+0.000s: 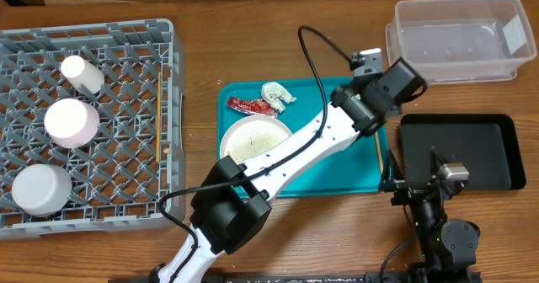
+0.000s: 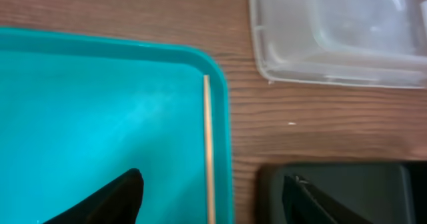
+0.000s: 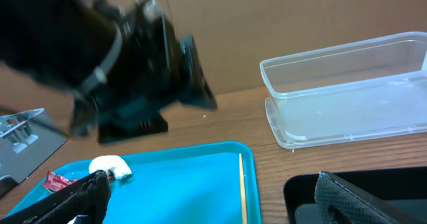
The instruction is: Sort waste into correct bins and load items into the dishwasher
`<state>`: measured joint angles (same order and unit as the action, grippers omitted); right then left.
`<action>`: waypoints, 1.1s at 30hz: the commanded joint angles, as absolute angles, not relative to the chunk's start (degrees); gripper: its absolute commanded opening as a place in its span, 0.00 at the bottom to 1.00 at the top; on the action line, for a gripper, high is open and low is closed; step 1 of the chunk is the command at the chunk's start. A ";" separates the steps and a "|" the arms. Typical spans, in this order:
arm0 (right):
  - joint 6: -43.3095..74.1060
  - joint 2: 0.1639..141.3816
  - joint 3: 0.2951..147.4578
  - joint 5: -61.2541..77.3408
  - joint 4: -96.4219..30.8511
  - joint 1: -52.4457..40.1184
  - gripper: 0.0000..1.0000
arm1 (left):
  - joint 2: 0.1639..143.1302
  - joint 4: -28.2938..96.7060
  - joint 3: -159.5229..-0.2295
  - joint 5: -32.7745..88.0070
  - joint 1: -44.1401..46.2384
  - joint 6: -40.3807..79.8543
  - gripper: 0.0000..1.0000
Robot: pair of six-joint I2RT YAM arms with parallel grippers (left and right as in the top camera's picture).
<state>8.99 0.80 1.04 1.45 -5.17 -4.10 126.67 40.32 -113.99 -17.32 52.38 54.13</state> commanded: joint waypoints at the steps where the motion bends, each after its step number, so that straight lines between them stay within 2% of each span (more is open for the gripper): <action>1: 9.19 0.16 0.45 1.17 -4.80 -3.77 1.00 | 126.28 35.70 -108.71 -19.97 52.12 56.38 0.70; 8: 9.19 0.16 0.45 1.17 -4.80 -3.77 1.00 | 126.50 26.00 -102.74 -21.67 52.49 54.96 0.71; 13: 9.19 0.16 0.45 1.17 -4.80 -3.77 1.00 | 128.51 22.15 -102.76 -23.81 53.67 46.13 0.72; 17: 9.19 0.16 0.45 1.17 -4.80 -3.77 1.00 | 130.50 22.44 -102.76 -29.19 54.81 44.01 0.75; 33: 9.19 0.16 0.45 1.17 -4.80 -3.77 1.00 | 135.41 19.75 -102.76 -28.88 55.22 42.17 0.77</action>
<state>8.99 0.80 1.04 1.43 -5.15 -4.10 133.32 20.51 -103.11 -26.89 55.05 43.27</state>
